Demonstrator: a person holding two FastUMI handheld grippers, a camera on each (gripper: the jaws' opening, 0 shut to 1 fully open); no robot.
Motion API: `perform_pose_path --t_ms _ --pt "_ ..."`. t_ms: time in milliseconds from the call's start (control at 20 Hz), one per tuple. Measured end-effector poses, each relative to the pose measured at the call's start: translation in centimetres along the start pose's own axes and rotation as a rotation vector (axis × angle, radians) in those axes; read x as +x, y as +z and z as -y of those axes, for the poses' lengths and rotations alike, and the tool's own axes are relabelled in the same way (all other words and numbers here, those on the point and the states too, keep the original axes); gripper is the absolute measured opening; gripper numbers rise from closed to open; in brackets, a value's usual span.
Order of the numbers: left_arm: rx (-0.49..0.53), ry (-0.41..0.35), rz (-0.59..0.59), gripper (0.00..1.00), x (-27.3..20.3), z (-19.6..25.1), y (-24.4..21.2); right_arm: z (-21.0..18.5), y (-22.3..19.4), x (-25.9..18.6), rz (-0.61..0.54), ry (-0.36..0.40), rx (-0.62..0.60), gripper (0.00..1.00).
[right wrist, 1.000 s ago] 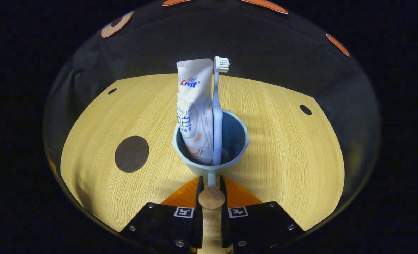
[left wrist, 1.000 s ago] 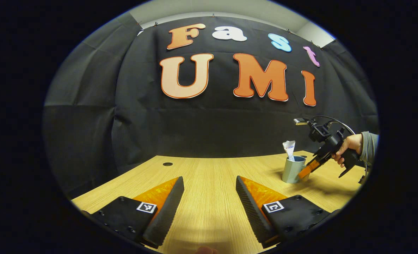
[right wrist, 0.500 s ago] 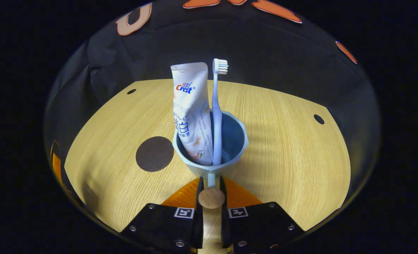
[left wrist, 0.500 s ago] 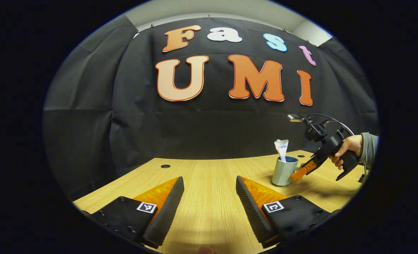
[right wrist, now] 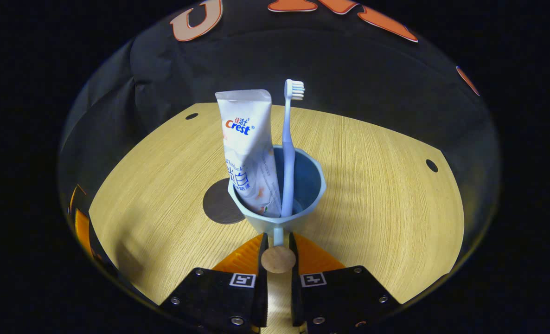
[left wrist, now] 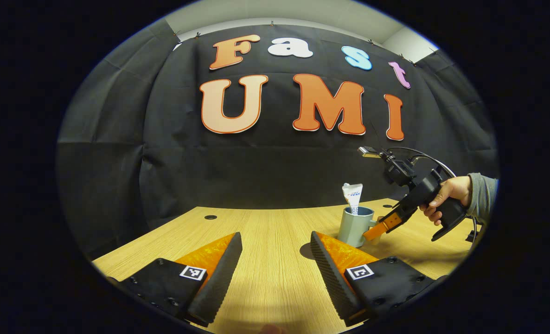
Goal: Put the toothbrush and toothpaste on the desktop into the cup, then pick up the cup and place it on the coaster on the desktop.
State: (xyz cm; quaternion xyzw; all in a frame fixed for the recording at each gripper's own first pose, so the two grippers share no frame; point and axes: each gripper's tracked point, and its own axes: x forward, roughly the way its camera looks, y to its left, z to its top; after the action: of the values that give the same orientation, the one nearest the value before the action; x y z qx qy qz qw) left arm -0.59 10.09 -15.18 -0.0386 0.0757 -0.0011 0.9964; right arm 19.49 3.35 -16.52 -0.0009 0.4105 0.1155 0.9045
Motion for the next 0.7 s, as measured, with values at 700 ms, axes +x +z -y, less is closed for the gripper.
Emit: perform_pose_path --t_ms 700 --pt "-0.061 0.015 -0.032 0.94 -2.2 -1.6 -1.8 -0.3 1.5 -0.1 0.024 0.014 -0.109 0.20"
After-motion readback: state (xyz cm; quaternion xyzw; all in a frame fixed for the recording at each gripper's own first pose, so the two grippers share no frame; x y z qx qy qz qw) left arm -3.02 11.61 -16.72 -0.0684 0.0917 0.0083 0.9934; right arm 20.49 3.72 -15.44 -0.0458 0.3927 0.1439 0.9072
